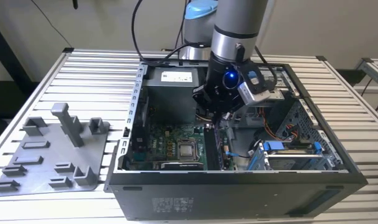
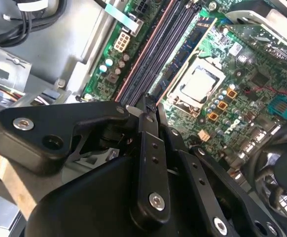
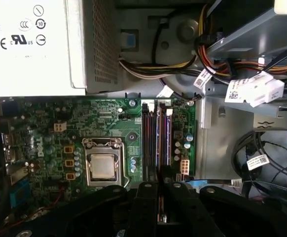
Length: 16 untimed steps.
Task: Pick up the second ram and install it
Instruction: 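Insert the second ram into the second slot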
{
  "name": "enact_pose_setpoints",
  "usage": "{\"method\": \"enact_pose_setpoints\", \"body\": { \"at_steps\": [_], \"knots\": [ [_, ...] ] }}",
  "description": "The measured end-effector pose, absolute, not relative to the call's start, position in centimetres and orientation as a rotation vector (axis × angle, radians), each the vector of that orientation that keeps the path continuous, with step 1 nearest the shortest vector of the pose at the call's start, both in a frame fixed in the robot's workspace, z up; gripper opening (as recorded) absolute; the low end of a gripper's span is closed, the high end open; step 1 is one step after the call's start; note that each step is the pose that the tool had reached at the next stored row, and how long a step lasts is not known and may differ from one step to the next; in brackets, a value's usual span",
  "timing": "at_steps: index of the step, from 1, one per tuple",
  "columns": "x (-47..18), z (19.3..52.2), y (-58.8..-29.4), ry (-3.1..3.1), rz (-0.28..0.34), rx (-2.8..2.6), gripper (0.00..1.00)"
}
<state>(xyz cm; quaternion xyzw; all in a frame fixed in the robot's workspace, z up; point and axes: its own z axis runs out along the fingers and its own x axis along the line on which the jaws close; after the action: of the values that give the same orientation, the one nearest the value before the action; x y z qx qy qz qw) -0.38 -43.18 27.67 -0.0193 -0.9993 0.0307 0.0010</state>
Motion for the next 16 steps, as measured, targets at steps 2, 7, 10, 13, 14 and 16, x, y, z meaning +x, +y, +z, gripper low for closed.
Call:
{"method": "enact_pose_setpoints", "body": {
  "at_steps": [2, 7, 10, 13, 14, 16],
  "knots": [
    [-0.4, 27.3, -43.2, -3.137, 0.096, -0.058, 0.14],
    [-0.9, 26.5, -43.2, -3.137, 0.096, -0.058, 0.14],
    [-1.1, 26.0, -43.2, -3.137, 0.096, -0.058, 0.14],
    [-1.1, 25.7, -43.3, -3.137, 0.096, -0.058, 0.14],
    [-1.1, 25.5, -43.3, -3.137, 0.096, -0.058, 0.14],
    [-1.2, 25.3, -43.5, -3.137, 0.096, -0.058, 0.14]
  ]
}}
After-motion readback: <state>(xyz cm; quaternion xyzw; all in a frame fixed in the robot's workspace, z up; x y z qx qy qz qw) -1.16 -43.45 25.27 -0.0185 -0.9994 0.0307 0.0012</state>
